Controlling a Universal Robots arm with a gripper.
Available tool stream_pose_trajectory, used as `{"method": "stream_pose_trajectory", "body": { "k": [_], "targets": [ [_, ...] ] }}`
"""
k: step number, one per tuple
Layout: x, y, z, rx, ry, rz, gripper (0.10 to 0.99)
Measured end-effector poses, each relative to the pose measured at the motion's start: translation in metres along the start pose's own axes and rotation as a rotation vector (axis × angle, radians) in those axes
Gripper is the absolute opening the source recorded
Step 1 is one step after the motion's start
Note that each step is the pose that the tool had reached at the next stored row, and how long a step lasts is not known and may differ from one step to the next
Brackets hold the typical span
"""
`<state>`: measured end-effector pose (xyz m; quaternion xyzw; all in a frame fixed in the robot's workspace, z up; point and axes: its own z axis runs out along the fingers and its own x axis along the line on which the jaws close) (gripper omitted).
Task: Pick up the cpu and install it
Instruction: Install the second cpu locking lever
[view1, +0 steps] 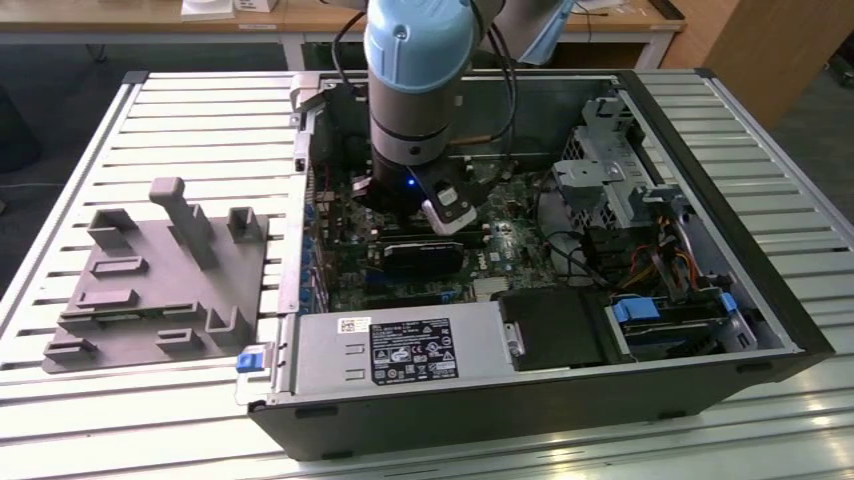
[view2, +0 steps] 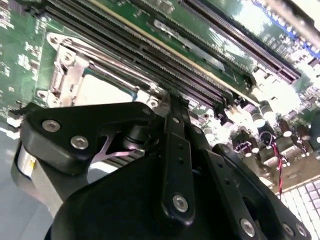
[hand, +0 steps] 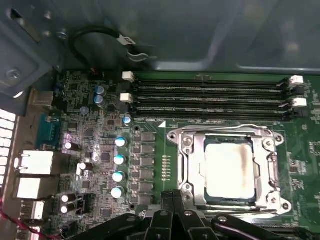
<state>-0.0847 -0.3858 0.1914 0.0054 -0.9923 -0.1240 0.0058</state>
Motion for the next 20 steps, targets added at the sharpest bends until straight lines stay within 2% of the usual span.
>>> {"method": "stream_pose_trajectory", "body": {
  "k": [5,11,18,20],
  "targets": [
    [0.0004,0.0005,-0.0022,-0.001,-0.0002,0.0,0.106],
    [0.0007,0.0059,-0.0234,-0.001,0.0,0.0,0.106],
    [0.0008,0.0086,-0.0343,-0.001,-0.0002,0.0,0.106],
    [0.0008,0.0087,-0.0346,-0.001,-0.0003,0.0,0.106]
  ]
}}
